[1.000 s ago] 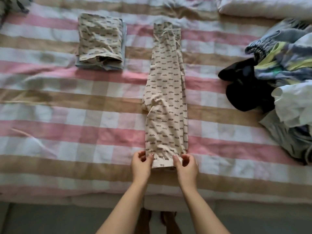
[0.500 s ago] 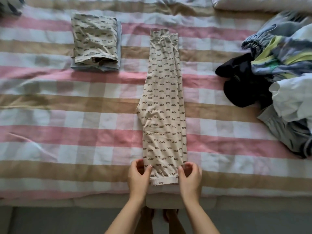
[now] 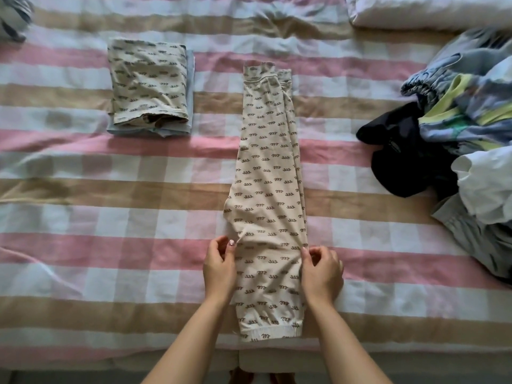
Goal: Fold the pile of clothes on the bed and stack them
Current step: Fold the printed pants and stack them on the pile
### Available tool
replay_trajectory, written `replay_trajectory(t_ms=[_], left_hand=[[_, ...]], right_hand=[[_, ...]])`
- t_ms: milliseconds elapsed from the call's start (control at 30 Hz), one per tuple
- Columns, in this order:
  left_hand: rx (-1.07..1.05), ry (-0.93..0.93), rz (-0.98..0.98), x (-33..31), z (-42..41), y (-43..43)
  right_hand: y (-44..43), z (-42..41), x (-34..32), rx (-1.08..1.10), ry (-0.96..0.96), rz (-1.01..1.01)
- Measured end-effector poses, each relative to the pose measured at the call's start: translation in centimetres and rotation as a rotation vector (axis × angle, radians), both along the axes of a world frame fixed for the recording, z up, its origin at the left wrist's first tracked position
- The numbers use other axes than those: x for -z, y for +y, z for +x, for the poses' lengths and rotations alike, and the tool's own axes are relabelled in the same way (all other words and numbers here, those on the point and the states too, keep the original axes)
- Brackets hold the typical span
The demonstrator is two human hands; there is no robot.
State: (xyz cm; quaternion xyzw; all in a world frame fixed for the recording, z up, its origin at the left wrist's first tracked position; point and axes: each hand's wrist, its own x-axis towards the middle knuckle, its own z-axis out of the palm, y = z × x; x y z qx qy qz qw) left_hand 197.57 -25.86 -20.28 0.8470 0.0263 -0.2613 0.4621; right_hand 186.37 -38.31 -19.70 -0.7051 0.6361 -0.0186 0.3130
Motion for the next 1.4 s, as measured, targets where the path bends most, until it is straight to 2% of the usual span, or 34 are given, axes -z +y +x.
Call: replay_trajectory(t_ms=[100, 167, 267, 333, 467, 600, 833, 933, 1000, 1133, 1400], left_hand=[[-0.025, -0.005, -0.007, -0.4, 0.4, -0.8], [-0.017, -0.086, 0.005, -0.7, 1.7, -1.9], [0.036, -0.169, 0.029, -1.1, 4.8, -4.0], [0.106, -0.189, 0.03, -0.9, 7.0, -5.4], [0.213, -0.14, 0.048, -0.1, 9.6, -7.5], [0.193, -0.147, 0.045, 0.3, 10.5, -8.3], [0.263, -0.094, 0.0, 1.0, 12.0, -9.1], [0.229, -0.077, -0.062, 1.0, 14.8, -11.8], [0.197, -0.034, -0.109, 1.0, 17.3, -14.6], [0.166, -0.04, -0.132, 1.3, 22.0, -19.6], [0.124, -0.039, -0.199, 2.2, 26.3, -24.2]], right_hand=[[-0.4, 0.1, -0.1, 0.004, 0.008, 0.018], [-1.5, 1.4, -0.4, 0.023, -0.07, -0.008], [-4.1, 4.6, -0.8, -0.011, -0.163, -0.014], [-5.9, 7.0, -0.7, -0.071, -0.138, 0.011], [-7.8, 10.3, 0.1, -0.089, -0.019, -0.006], [-8.2, 11.1, 0.6, -0.03, 0.044, -0.038], [-9.4, 10.9, 1.0, 0.01, -0.044, -0.116], [-11.8, 14.0, 0.9, -0.073, -0.195, -0.149], [-14.7, 17.3, 1.1, -0.179, -0.227, -0.143], [-19.6, 23.2, 1.6, -0.335, -0.201, -0.075], [-22.1, 27.9, 2.3, -0.234, -0.086, -0.122]])
